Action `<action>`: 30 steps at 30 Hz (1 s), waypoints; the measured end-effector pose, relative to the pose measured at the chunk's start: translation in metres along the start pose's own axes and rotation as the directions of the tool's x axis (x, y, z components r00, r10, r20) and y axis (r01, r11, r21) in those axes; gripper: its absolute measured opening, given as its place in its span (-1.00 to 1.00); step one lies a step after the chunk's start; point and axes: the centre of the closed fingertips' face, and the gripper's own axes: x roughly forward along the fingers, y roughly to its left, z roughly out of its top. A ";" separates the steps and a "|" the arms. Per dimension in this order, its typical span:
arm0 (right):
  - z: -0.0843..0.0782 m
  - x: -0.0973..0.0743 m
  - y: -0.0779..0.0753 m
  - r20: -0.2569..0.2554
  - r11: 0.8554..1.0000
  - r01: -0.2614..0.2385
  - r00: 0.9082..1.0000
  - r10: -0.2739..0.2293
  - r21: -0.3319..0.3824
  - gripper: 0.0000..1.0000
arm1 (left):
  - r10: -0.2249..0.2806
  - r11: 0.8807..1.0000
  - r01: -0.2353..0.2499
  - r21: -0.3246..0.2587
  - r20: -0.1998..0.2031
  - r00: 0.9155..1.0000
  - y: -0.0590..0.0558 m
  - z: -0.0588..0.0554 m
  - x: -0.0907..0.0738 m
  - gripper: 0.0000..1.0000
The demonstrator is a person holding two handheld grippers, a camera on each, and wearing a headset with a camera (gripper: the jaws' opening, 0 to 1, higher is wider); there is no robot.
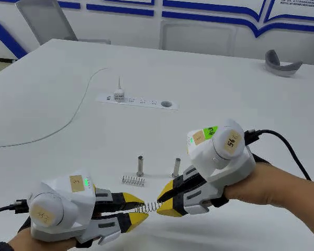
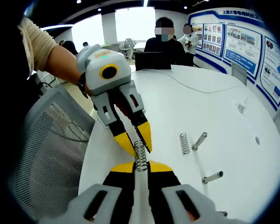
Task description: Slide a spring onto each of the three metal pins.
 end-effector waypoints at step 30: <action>0.049 -0.006 -0.002 0.131 0.998 0.055 0.990 -0.053 -0.013 -0.78 | 0.011 1.000 -0.010 -0.024 0.040 0.999 0.003 0.012 0.004 -0.80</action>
